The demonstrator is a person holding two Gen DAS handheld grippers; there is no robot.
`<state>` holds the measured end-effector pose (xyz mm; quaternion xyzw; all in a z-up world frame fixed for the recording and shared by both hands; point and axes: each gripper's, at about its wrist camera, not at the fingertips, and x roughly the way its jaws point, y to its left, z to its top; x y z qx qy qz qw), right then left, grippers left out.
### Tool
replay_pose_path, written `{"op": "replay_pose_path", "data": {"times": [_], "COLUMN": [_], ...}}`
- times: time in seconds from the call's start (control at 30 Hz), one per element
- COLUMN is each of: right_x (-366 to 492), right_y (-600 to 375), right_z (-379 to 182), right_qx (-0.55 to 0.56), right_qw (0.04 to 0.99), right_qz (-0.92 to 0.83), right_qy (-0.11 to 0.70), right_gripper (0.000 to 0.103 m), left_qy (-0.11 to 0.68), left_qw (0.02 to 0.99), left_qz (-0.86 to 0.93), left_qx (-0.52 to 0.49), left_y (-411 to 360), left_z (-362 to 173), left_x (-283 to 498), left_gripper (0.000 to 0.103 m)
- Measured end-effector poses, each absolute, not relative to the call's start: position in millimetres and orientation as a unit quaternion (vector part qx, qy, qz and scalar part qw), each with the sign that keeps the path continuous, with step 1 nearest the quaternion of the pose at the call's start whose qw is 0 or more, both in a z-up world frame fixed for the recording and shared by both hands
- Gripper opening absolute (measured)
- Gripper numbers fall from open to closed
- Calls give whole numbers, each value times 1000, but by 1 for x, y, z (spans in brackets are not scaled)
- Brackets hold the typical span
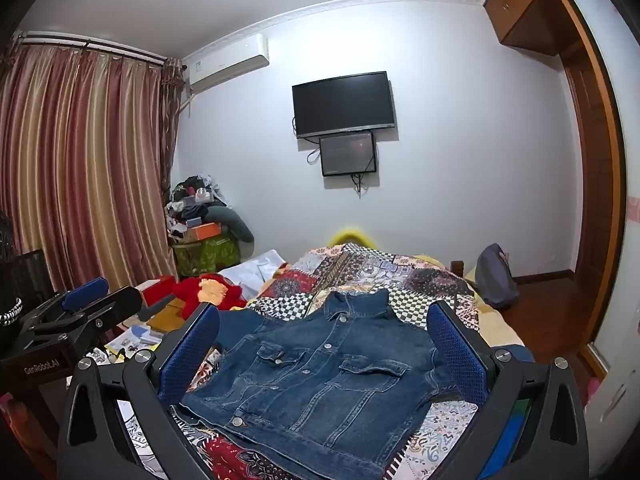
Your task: Fold large clothes
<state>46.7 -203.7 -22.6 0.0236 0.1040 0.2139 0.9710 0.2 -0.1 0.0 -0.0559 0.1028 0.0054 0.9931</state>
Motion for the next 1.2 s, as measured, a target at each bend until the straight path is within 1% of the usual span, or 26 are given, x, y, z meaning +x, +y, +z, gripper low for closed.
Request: {"op": "replay_pose_path", "data": {"times": [1.2], "right_x": [48], "right_y": [-203], "right_z": [-21], "right_qx": [23], "right_qw": [970], "right_qz": [215], "right_qy": [108], "right_gripper": [103], "left_qy": [105], "left_qw": [993], "left_qz": [3], "left_qx": [-46], "left_y": [0], "left_z": [-3], "left_x": [6], "left_gripper": [103]}}
